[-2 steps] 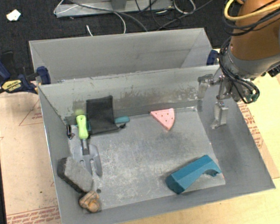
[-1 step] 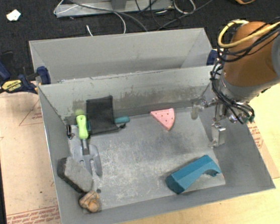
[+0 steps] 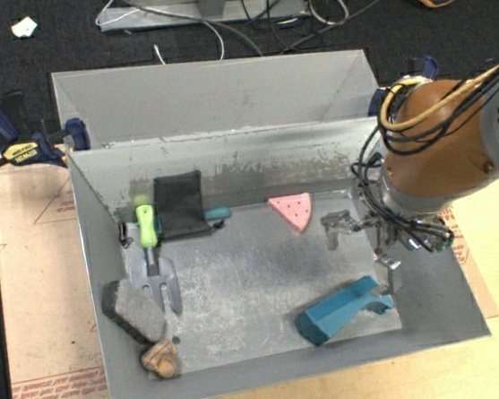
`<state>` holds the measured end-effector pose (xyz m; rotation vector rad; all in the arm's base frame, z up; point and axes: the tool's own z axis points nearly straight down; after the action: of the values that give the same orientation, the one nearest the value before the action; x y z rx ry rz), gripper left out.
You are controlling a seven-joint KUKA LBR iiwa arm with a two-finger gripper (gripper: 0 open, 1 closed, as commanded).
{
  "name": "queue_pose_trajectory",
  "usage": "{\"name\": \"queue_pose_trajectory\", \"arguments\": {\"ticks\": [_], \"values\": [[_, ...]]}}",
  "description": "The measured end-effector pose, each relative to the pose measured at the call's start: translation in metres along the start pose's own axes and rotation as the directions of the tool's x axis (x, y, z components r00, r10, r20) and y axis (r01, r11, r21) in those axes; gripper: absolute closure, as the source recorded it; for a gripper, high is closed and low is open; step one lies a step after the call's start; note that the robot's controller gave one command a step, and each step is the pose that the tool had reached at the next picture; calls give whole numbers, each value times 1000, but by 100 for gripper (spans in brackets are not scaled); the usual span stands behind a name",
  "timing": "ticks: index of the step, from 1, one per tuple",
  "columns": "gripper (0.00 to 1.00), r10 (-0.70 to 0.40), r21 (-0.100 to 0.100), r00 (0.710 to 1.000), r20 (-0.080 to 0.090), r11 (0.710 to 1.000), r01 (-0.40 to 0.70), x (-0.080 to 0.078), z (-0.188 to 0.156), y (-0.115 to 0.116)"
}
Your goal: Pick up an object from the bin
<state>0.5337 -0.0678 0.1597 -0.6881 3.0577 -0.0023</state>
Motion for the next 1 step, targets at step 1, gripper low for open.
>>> {"name": "queue_pose_trajectory", "arguments": {"ticks": [1], "values": [[0,-234,-4,972,-4,972,234,16,15,25]]}}
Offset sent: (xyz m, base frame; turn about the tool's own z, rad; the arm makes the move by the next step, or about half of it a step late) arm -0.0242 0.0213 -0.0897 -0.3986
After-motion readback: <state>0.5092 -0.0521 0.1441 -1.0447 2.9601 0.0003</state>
